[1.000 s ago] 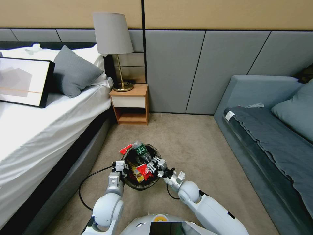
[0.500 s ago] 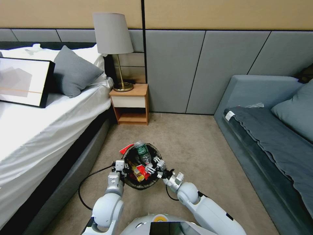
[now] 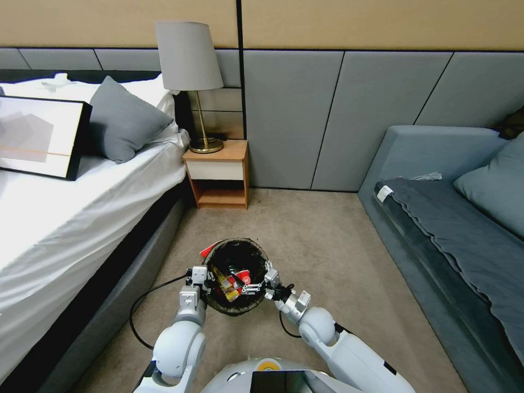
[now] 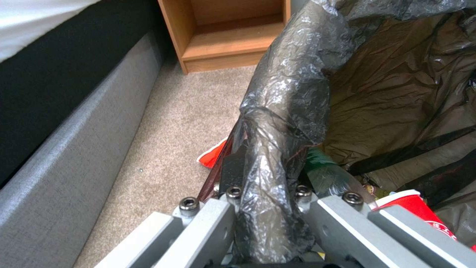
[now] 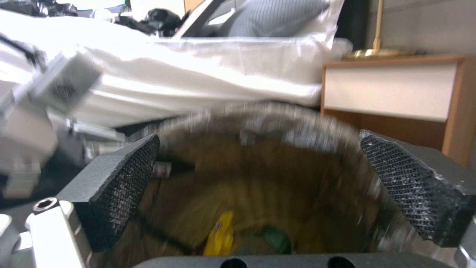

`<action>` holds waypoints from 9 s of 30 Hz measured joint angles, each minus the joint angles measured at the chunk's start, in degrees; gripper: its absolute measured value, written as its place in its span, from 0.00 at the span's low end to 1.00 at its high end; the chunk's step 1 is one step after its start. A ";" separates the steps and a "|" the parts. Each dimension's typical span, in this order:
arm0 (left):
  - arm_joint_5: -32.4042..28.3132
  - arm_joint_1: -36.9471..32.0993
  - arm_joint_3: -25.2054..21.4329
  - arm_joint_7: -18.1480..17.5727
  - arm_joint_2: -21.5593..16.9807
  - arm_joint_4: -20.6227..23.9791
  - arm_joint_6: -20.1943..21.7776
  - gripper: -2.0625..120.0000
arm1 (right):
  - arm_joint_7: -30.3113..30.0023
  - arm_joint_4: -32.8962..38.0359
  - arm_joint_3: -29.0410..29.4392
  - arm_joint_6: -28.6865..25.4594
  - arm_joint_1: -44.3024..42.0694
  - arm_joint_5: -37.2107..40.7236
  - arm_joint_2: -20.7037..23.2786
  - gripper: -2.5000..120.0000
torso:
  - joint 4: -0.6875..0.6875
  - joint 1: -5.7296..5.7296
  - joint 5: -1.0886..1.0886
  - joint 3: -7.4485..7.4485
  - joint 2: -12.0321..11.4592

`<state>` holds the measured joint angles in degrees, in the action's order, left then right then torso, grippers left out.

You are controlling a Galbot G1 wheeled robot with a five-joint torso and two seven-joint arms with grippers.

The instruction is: Pick up the trash bin, then pick up the garbage from the floor and place it into the trash bin.

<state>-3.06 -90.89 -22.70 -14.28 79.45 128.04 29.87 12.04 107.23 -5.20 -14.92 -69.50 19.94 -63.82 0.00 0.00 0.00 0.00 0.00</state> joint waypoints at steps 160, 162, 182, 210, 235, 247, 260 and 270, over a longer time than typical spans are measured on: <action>1.16 -2.79 -0.94 0.74 0.57 1.14 -5.57 0.02 | -27.54 -4.98 12.44 19.84 -7.92 1.32 -0.84 0.84 | 0.00 -0.01 0.00 -0.01 0.00; 1.49 -2.78 -0.71 0.74 0.90 0.92 -5.61 0.02 | -27.54 -6.76 11.63 21.85 -7.86 0.28 -1.27 0.84 | 0.00 0.00 0.00 0.00 0.00; 1.72 -2.85 -0.44 0.87 0.92 0.60 -6.05 0.02 | -22.89 -19.95 11.86 34.87 -6.19 5.99 -4.32 0.84 | 0.00 0.00 0.00 0.00 0.00; 2.69 -3.58 -0.27 0.96 1.65 0.63 -6.95 0.02 | -17.44 -29.91 12.02 28.16 -1.59 2.14 -7.90 0.52 | -0.01 0.00 0.00 0.00 0.00; 2.24 -3.36 -0.31 1.13 0.70 0.57 -7.37 0.02 | -14.81 -35.75 14.02 22.05 -1.68 -0.03 -8.59 0.02 | -0.01 0.00 -0.01 0.00 0.00; 1.86 -3.18 -0.45 1.34 0.56 0.47 -7.50 0.02 | -15.57 -29.96 15.94 15.46 -3.83 -4.11 -8.53 0.02 | -0.01 0.00 -0.02 -0.01 -0.01; 1.30 -2.97 -0.45 1.86 0.19 -0.06 -7.32 0.02 | -11.43 -0.18 18.70 -2.52 -7.24 -4.80 -7.61 0.02 | -0.01 0.00 0.01 0.00 0.00; 1.31 -3.12 0.18 2.01 0.16 -0.52 -7.15 0.02 | -1.51 14.40 13.04 -6.35 -9.39 -5.45 -4.41 0.02 | 0.00 0.00 0.00 0.00 0.00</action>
<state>-1.75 -94.01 -22.52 -12.26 79.61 127.52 22.72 10.54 121.63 7.84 -21.27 -78.89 14.49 -68.23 0.01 0.00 0.00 0.00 0.00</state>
